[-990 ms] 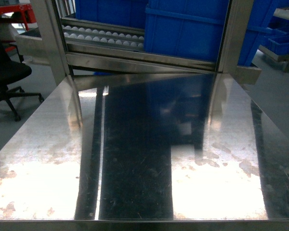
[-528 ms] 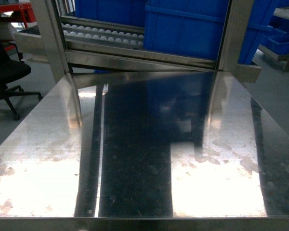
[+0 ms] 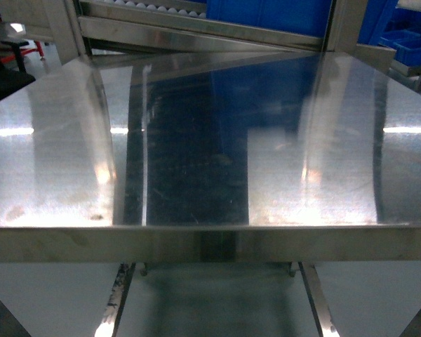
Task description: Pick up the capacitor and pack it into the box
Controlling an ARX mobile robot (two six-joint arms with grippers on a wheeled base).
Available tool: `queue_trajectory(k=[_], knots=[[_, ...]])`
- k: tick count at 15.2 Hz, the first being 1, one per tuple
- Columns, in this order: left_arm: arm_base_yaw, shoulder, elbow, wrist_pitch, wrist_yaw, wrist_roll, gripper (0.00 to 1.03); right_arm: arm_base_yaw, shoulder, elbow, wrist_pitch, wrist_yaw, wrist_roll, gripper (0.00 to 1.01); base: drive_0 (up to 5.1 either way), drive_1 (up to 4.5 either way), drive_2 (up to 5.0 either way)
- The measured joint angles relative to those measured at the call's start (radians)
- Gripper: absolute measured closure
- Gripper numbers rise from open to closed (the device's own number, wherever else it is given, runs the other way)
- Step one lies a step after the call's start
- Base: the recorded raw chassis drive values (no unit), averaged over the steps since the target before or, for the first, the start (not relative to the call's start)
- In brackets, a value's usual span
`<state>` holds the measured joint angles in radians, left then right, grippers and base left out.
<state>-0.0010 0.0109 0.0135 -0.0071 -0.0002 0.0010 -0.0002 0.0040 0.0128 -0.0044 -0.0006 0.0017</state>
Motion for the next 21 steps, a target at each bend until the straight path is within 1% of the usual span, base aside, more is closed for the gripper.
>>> queue_trajectory(k=[21], knots=[[0.000, 0.000, 0.000, 0.000, 0.000, 0.000, 0.60, 0.000, 0.000, 0.000, -0.002, 0.001, 0.001, 0.03, 0.0, 0.00, 0.0]])
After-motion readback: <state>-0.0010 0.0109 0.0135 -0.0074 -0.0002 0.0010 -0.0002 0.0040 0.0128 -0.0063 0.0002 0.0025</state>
